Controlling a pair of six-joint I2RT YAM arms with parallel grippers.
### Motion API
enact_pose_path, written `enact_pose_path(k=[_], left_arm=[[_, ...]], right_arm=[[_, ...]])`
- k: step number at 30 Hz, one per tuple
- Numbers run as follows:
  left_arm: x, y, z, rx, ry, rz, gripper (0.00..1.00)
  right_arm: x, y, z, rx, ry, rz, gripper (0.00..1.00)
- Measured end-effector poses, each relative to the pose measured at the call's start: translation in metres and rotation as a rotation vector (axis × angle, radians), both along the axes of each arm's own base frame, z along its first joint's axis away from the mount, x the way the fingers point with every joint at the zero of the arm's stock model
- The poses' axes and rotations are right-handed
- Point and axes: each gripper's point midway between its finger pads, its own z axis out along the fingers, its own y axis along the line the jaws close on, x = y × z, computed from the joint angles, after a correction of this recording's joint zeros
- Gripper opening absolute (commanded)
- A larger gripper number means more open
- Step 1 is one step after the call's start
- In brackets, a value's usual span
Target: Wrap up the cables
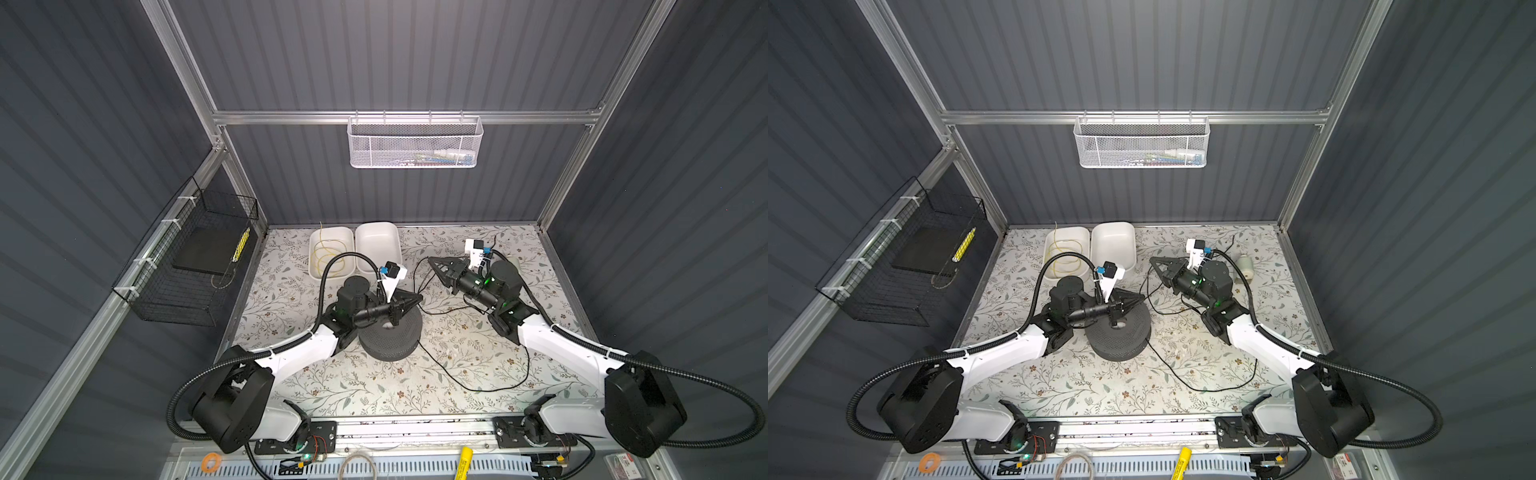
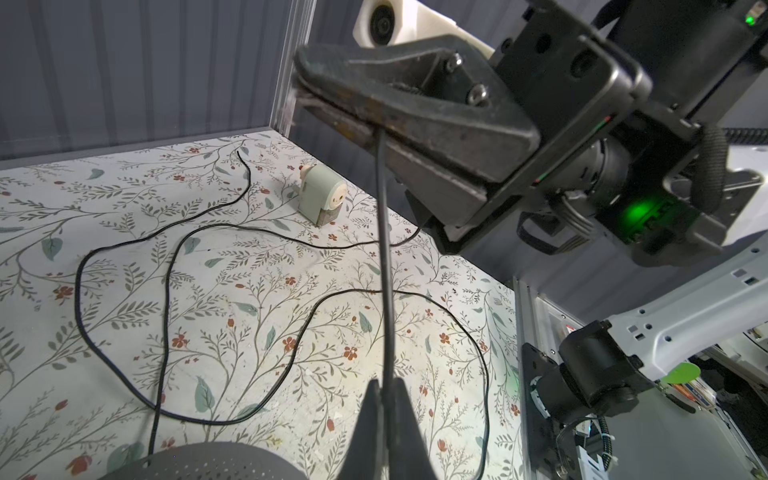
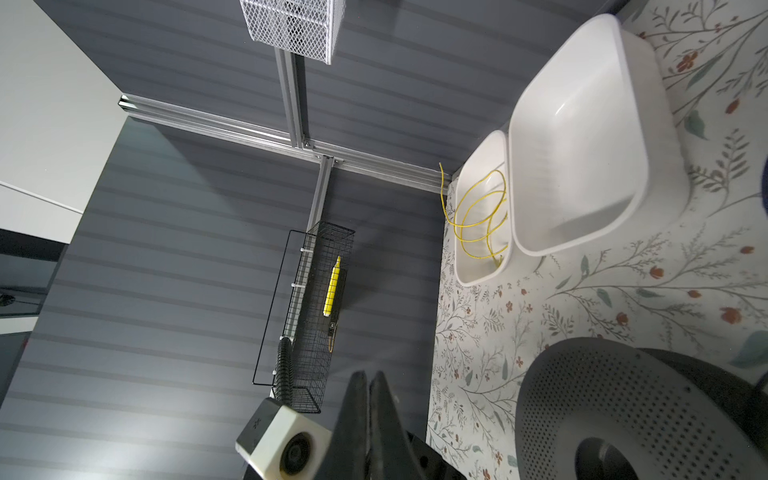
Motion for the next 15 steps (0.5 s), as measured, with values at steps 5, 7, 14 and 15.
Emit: enact_pose_path(k=[5, 7, 14, 15], left_arm=[[-0.003, 0.013, 0.013, 0.028, -0.038, 0.048, 0.00], [-0.006, 0.019, 0.022, 0.031, -0.059, 0.066, 0.15], [-0.018, 0.033, 0.012, 0.086, -0.025, 0.078, 0.11], [-0.019, 0.034, 0.007, 0.100, -0.016, 0.081, 0.23]], right_arm=[[-0.004, -0.005, -0.001, -0.027, 0.001, 0.012, 0.00], [-0.007, -0.005, -0.001, -0.037, 0.002, 0.028, 0.00], [0.001, -0.014, 0.000, -0.051, -0.012, 0.002, 0.00], [0.002, -0.014, 0.001, -0.051, -0.014, 0.002, 0.00]])
